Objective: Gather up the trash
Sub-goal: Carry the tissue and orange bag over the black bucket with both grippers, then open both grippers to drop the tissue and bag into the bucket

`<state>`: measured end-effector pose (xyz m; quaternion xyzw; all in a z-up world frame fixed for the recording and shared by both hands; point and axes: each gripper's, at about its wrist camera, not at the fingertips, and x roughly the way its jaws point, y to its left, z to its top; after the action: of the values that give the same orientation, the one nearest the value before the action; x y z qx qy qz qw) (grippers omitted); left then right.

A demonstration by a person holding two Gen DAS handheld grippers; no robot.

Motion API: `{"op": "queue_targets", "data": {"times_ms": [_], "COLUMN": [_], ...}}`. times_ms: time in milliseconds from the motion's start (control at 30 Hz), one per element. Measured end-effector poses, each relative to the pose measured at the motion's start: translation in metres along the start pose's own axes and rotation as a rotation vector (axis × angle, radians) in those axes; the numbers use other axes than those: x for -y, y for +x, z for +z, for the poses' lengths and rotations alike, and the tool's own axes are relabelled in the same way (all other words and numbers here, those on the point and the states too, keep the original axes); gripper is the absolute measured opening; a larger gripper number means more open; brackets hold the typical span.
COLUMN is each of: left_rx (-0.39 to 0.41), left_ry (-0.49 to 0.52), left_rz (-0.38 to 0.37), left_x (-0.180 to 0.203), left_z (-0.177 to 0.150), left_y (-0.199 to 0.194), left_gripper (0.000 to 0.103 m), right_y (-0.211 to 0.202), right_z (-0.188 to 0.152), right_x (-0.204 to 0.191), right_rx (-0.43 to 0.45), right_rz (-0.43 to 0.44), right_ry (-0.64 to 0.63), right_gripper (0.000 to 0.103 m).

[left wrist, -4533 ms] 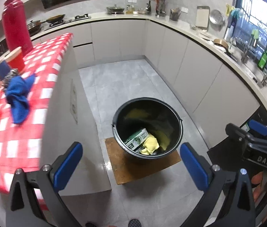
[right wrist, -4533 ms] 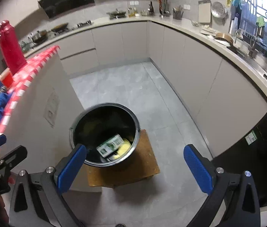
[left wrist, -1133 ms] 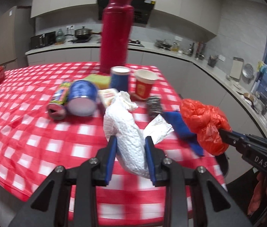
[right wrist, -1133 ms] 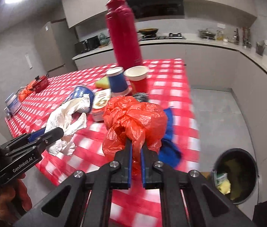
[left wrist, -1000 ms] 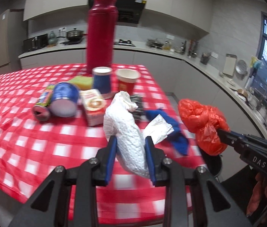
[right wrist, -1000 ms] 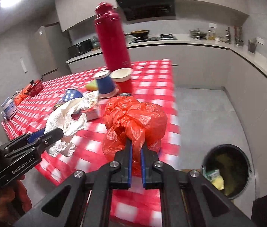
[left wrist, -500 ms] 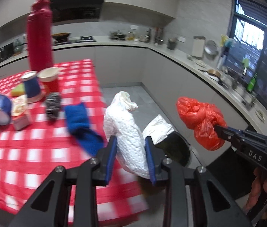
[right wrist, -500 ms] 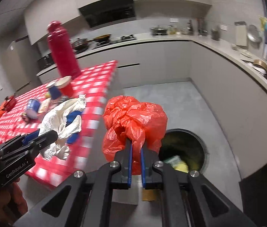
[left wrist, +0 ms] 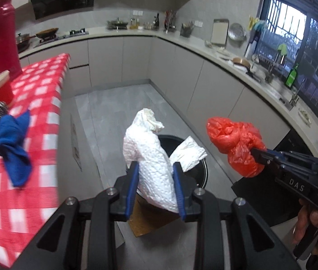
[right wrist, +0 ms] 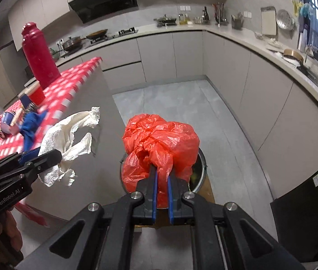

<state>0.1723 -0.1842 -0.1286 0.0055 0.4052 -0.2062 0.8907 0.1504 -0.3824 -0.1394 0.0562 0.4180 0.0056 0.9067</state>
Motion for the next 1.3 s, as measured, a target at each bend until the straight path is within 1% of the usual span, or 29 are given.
{"op": "queue_targets", "data": {"times_ms": [133,267,367,533,633,667,700,733,767,800,833,867,933,1033,1100,1167,1300], "left_rx": [-0.044,-0.086,-0.117,-0.157,-0.173,-0.189,-0.211,-0.240,-0.247,-0.241,-0.226,-0.206,-0.177,-0.189,-0.203,-0.197,-0.189], "left_ry": [0.014,0.008,-0.016,-0.004,-0.025,-0.039,-0.048,-0.052,-0.056,-0.072,-0.092,-0.126,-0.174,-0.125,-0.130,-0.107,-0.096], "left_rz": [0.003,0.007,0.007,0.013,0.009,-0.005,-0.035,-0.068,-0.069,-0.033,-0.017,-0.018,-0.033,0.018,0.018,0.059,0.080], "left_x": [0.012,0.015,0.011,0.017,0.017,0.016,0.016,0.016,0.013,0.009,0.006,0.000,-0.006,0.000,0.003,0.008,0.014], "left_z": [-0.008,-0.014,-0.017,-0.020,-0.020,-0.020,-0.020,-0.021,-0.020,-0.020,-0.020,-0.021,-0.025,-0.033,-0.039,-0.044,-0.045], "left_y": [0.030,0.058,0.080,0.112,0.125,0.132,0.138,0.148,0.153,0.156,0.155,0.152,0.145,0.144,0.143,0.136,0.122], "left_gripper": [0.031,0.031,0.031,0.031,0.031,0.032,0.033,0.040,0.052,0.061,0.082,0.103,0.103,0.103,0.103,0.103,0.103], "right_y": [0.026,0.058,0.081,0.113,0.133,0.140,0.148,0.155,0.167,0.176,0.181,0.183,0.179,0.174,0.171,0.168,0.153], "right_z": [-0.006,-0.015,-0.022,-0.027,-0.025,-0.025,-0.024,-0.024,-0.026,-0.028,-0.031,-0.033,-0.036,-0.042,-0.044,-0.045,-0.044], "right_x": [0.015,0.031,0.040,0.053,0.052,0.050,0.049,0.047,0.046,0.047,0.052,0.059,0.069,0.081,0.086,0.089,0.094], "right_rx": [-0.030,-0.070,-0.100,-0.130,-0.146,-0.153,-0.161,-0.171,-0.180,-0.195,-0.203,-0.189,-0.170,-0.174,-0.169,-0.172,-0.167], "right_rz": [0.010,0.017,0.026,0.048,0.067,0.071,0.079,0.084,0.063,0.014,-0.027,-0.050,-0.066,-0.065,-0.078,-0.092,-0.114], "right_ry": [-0.013,-0.015,-0.016,-0.027,-0.061,-0.075,-0.085,-0.104,-0.140,-0.167,-0.179,-0.174,-0.150,-0.099,-0.097,-0.089,-0.049], "right_gripper": [0.008,0.008,0.008,0.008,0.008,0.008,0.008,0.009,0.013,0.040,0.062,0.101,0.103,0.103,0.103,0.103,0.103]}}
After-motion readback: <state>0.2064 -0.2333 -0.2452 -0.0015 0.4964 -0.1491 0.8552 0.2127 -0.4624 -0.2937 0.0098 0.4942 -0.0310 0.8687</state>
